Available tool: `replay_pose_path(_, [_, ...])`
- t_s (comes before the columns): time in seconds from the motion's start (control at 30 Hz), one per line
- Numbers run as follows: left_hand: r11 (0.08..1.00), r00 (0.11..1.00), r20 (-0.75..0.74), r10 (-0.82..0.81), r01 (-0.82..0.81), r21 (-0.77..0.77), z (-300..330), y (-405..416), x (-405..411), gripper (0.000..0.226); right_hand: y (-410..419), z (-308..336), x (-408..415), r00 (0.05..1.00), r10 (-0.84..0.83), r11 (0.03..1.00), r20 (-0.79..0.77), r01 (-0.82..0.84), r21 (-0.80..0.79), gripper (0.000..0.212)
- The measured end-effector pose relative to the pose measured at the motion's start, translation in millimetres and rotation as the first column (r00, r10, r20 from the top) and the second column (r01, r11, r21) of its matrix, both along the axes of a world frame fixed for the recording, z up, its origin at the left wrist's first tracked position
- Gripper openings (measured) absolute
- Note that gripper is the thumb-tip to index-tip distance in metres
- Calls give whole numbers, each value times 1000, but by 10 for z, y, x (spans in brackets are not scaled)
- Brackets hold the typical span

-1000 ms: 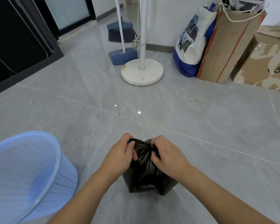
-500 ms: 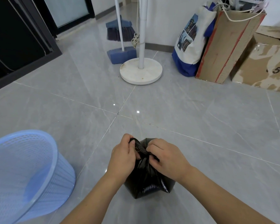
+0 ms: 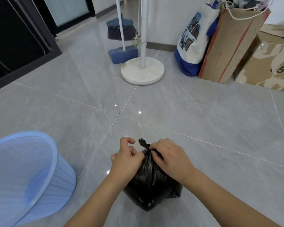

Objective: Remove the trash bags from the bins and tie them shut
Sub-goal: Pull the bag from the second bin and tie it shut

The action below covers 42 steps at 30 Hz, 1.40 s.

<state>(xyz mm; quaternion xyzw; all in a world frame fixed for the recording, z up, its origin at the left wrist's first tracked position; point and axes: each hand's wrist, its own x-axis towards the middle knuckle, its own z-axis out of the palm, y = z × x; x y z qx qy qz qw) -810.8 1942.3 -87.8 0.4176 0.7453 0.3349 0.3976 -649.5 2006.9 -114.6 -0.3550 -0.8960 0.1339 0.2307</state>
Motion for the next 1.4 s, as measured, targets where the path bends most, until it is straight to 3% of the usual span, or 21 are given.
replay_pose_path(0.07, [994,959,-268,-96,107,26,-9,-71,13,34,42,10,-16,995,10,982,94,8,-186,20])
replay_pose_path(0.13, [982,862,-482,-155,186,18,-24,-97,23,27,73,45,-41,992,17,936,123,28,-352,19])
replay_pose_path(0.2, [974,773,-604,-195,227,-24,-63,-100,14,19,89,92,-55,995,-38,843,91,80,-531,12])
replay_pose_path(0.3, [967,714,-669,-207,251,-32,-122,-126,8,18,112,120,-51,993,-101,664,65,116,-738,5])
replay_pose_path(0.4, [963,733,-647,-207,268,-5,-140,-167,18,21,137,162,-18,986,-165,478,2,82,-874,7])
replay_pose_path(0.5, [957,650,-725,-226,288,-39,-155,-188,14,27,158,234,18,973,-229,351,-42,42,-936,8])
replay_pose_path(0.6, [958,614,-752,-241,273,-84,-157,-184,-4,17,183,247,38,957,-266,281,-113,-36,-959,5])
replay_pose_path(0.67, [961,621,-746,-241,260,-94,-146,-180,-24,15,187,237,44,943,-287,263,-168,-91,-961,1])
replay_pose_path(0.83, [951,597,-751,-282,280,-135,-120,-176,-69,22,164,204,29,900,-364,255,-242,-154,-955,17])
replay_pose_path(0.97, [972,818,-545,-185,233,20,-86,-170,-59,28,153,207,0,886,-398,250,-236,-143,-958,19])
replay_pose_path(1.03, [982,877,-465,-122,175,73,-70,-143,-44,25,147,224,-17,897,-379,268,-226,-127,-955,18])
replay_pose_path(1.17, [978,889,-430,-159,202,56,-87,-128,-46,36,148,289,-39,920,-331,298,-209,-108,-948,20])
replay_pose_path(1.3, [976,870,-461,-175,214,33,-131,-146,-62,49,144,296,-37,915,-354,233,-195,-115,-966,32])
replay_pose_path(1.4, [992,886,-452,-106,126,14,-76,-94,-42,37,122,287,-45,912,-360,247,-197,-110,-963,31])
